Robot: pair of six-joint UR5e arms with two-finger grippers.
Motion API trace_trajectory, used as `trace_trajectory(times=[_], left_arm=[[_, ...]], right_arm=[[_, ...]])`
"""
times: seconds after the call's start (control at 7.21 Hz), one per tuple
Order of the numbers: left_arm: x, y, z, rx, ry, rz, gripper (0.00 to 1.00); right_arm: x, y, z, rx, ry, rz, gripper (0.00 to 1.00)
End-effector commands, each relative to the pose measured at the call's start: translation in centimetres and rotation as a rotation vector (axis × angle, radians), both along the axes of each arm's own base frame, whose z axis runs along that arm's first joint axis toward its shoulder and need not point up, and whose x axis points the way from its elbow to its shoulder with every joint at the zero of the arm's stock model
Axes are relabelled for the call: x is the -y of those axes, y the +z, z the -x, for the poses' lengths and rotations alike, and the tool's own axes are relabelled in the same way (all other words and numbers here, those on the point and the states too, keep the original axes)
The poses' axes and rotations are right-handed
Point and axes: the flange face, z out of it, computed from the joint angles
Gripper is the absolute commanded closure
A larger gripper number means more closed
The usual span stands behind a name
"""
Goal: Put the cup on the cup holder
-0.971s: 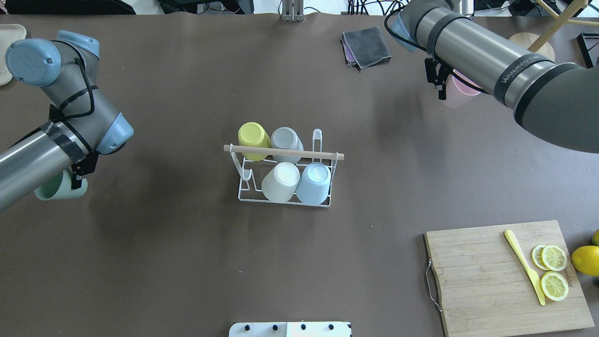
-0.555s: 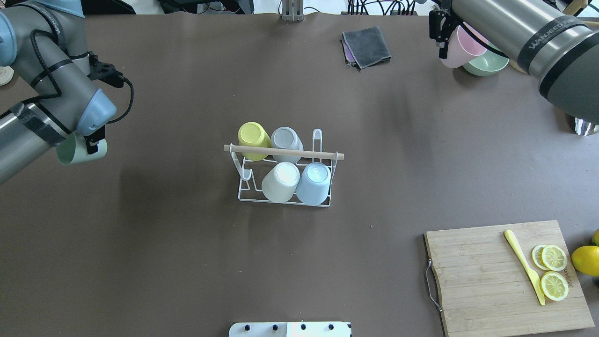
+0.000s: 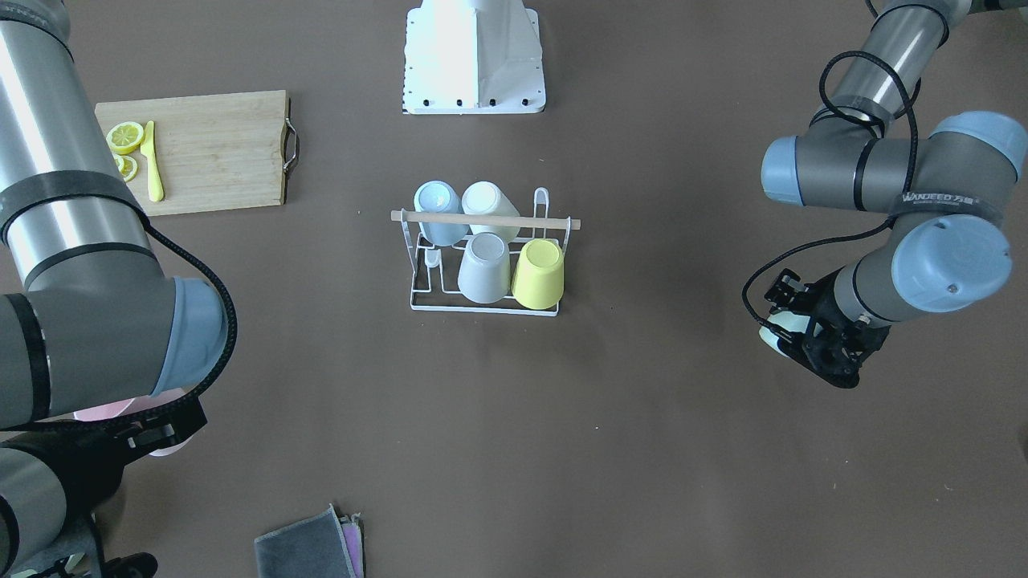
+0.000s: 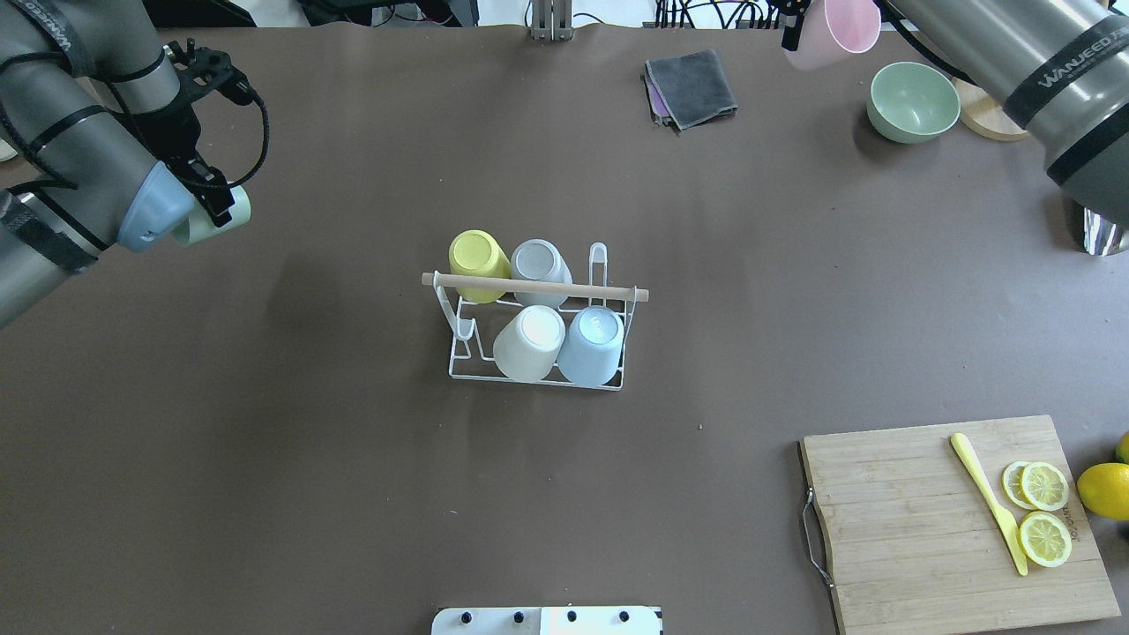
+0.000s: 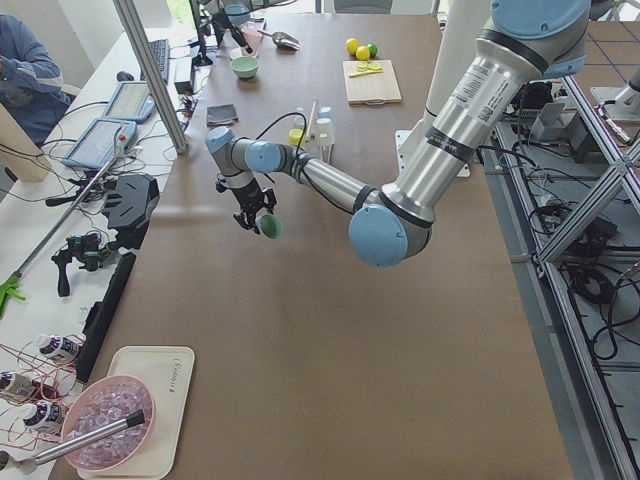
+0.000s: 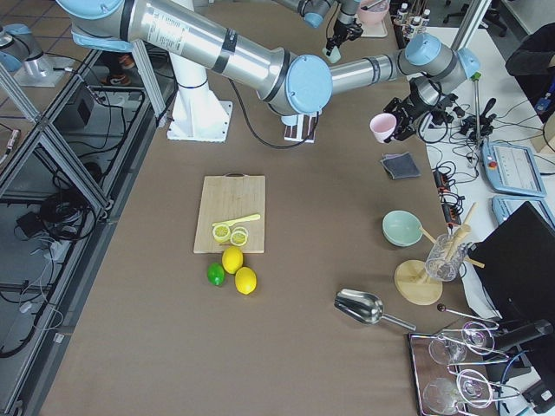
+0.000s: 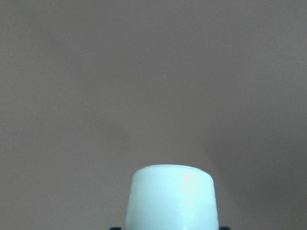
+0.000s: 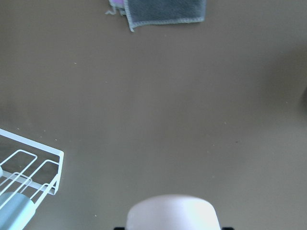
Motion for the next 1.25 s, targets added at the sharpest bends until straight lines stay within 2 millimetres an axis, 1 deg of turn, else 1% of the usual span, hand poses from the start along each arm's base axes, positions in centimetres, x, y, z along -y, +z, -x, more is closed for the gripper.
trace_trajectory(times=[0.0,0.14,0.28,0.42,0.56,0.69,0.83,0.97,1.11], left_arm=[[-1.7,-4.1,1.3,-0.187,-0.161,-0.148,0.48],[-2.5,-5.3,2.1,-0.266,-0.239,-0.226,0.49],[-4.3,-5.9,3.1,-0.323,-0.345,-0.306,0.53],[-6.7,-6.7,3.3,-0.408,-0.433,-0.346,0.54],[-9.7,-6.8,3.3,-0.47,-0.54,-0.399,0.53],[-13.2,-7.2,2.2,-0.544,-0.666,-0.449,0.52],[-15.4,-7.2,0.7,-0.61,-0.761,-0.539,0.52],[-17.2,-7.3,0.8,-0.688,-0.866,-0.618,0.52],[-19.4,-8.4,-0.9,-0.753,-0.927,-0.652,0.52]], right_arm=[[-4.6,-4.6,2.3,0.052,0.015,-0.123,1.0],[-6.5,-5.2,2.1,0.085,0.039,-0.195,1.0],[-9.1,-3.7,2.2,0.104,0.093,-0.239,1.0],[-11.8,-1.8,2.4,0.129,0.129,-0.285,1.0],[-14.5,-1.6,2.2,0.166,0.181,-0.357,1.0],[-16.9,-1.6,2.4,0.224,0.246,-0.429,1.0],[-19.5,-0.8,4.2,0.283,0.299,-0.51,1.0],[-21.7,0.9,7.0,0.358,0.353,-0.607,1.0],[-23.1,1.6,8.1,0.43,0.421,-0.729,1.0]])
